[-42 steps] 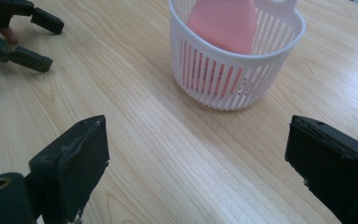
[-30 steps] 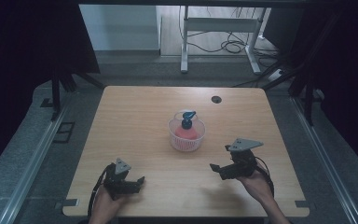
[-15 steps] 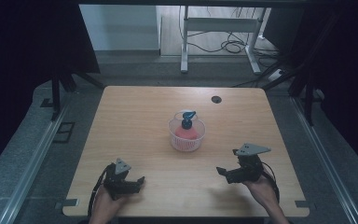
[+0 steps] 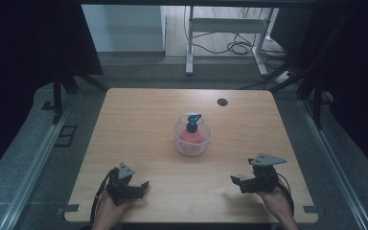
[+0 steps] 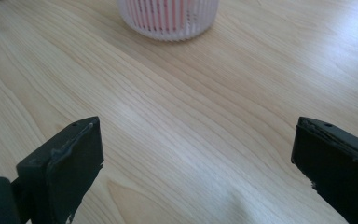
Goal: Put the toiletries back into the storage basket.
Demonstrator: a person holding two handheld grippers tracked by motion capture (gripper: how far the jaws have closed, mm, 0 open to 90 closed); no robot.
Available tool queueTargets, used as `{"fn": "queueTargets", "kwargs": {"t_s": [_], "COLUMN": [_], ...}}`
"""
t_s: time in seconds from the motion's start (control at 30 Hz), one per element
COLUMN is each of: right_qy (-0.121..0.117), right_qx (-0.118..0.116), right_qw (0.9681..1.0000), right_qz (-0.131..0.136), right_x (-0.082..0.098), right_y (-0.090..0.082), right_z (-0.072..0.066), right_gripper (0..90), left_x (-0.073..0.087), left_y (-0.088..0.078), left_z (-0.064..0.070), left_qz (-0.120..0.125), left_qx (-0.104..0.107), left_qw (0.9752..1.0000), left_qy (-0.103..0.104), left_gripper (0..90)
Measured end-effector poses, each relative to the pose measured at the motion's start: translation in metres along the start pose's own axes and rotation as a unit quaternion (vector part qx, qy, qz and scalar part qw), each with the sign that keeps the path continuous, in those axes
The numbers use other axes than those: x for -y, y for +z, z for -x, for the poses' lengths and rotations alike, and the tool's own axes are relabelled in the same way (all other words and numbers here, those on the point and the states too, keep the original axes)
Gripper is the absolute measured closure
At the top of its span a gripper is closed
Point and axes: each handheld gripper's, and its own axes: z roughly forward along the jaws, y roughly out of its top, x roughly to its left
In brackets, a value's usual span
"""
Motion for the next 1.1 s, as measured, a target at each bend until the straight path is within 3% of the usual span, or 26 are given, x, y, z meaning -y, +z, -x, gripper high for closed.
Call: {"fn": "queueTargets", "kwargs": {"t_s": [0.4,1.1], "right_qy": [0.011,0.016], "right_qx": [0.015,0.023], "right_qw": [0.9998,0.9987], "right_qz": [-0.009,-0.042], "right_x": [0.016,0.039], "right_y": [-0.003,0.007], "right_z": [0.007,0.013], "right_gripper": [1.7,1.8], "left_x": [0.0,0.0], "left_y": [0.0,0.0], "left_z": [0.0,0.0], "left_qz": [0.0,0.0], "left_qx": [0.0,-0.001], "left_qw": [1.0,1.0], "left_qy": [0.0,-0.001], "left_gripper": [11.4,11.4]}}
